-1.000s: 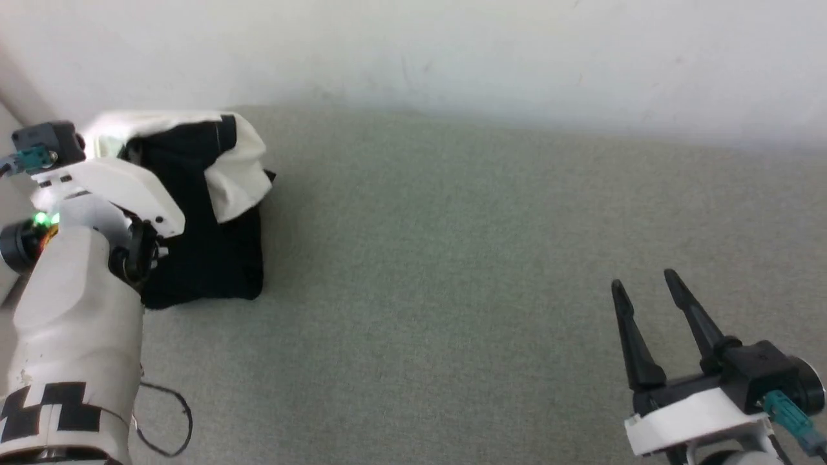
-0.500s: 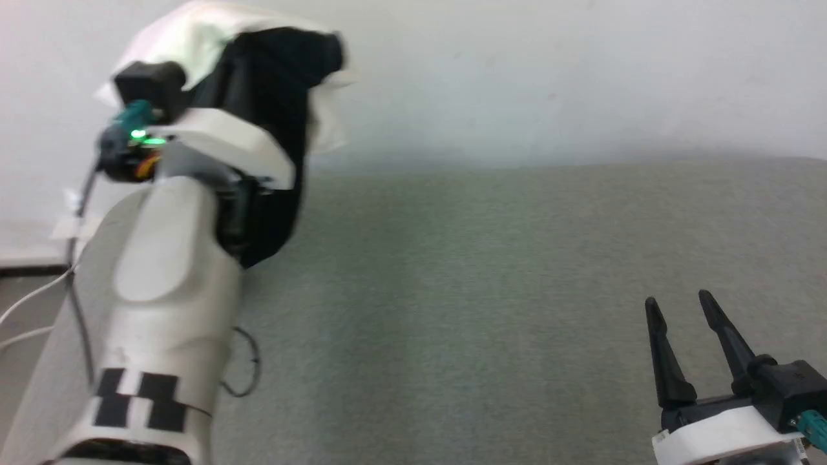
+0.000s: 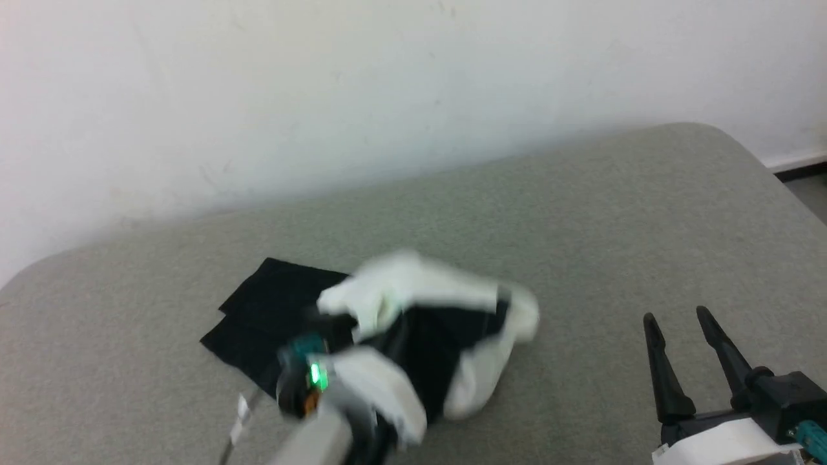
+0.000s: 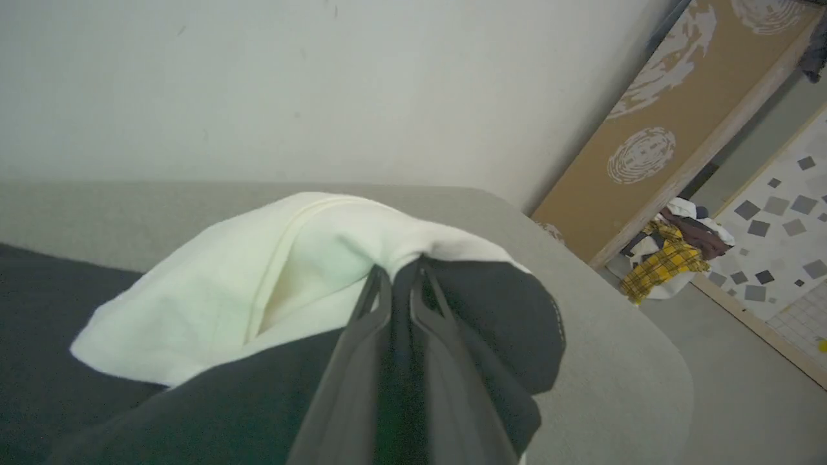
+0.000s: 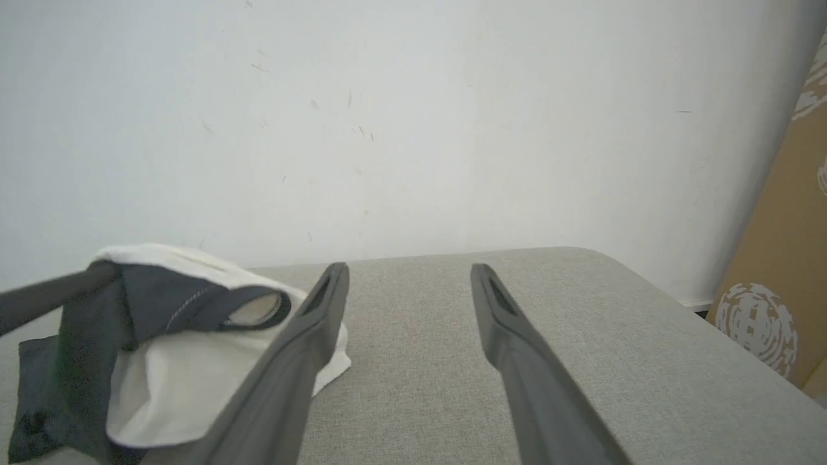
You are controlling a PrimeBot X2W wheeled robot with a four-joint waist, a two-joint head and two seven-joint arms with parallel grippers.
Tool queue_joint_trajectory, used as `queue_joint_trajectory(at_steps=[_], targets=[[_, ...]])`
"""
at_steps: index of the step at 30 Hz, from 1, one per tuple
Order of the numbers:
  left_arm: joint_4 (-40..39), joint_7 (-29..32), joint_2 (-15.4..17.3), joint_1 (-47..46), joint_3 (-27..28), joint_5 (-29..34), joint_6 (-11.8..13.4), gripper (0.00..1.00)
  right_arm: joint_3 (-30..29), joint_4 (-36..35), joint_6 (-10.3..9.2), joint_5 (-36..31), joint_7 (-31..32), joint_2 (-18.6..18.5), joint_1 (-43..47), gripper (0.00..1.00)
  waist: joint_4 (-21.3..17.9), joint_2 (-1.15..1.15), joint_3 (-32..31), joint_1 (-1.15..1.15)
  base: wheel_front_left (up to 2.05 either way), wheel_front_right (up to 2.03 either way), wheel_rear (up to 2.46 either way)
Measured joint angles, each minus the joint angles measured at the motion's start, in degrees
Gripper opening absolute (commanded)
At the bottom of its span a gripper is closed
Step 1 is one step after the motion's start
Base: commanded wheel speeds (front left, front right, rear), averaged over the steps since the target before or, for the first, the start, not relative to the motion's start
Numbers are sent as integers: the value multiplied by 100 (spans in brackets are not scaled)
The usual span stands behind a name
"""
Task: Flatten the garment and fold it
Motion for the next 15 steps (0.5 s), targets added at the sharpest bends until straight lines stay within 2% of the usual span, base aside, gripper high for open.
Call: queue_joint_trajectory(at_steps=[3,4,5,6,10,15], targets=[[171,-43,-3,622,-361,-81,234,0,3,1,0,25,0,-1,11,100,-98,0,28,0,0,0,0],[215,-76,-7,742,-442,-70,283,7,4,3,0,34,1,-2,18,100,-98,0,39,0,0,0,0],[234,-112,-5,822,-512,-62,331,64,2,3,0,34,5,-1,21,100,-84,0,46,1,0,0,0],[221,-156,-4,884,-559,-63,346,100,9,3,0,33,7,-2,21,100,-59,0,52,0,0,0,0],[-22,-394,1,992,-700,151,400,100,34,9,0,33,30,-1,19,100,104,0,57,0,0,0,0],[-801,-547,62,1017,-498,498,476,100,43,38,0,42,-7,0,20,100,341,0,58,0,0,0,0]])
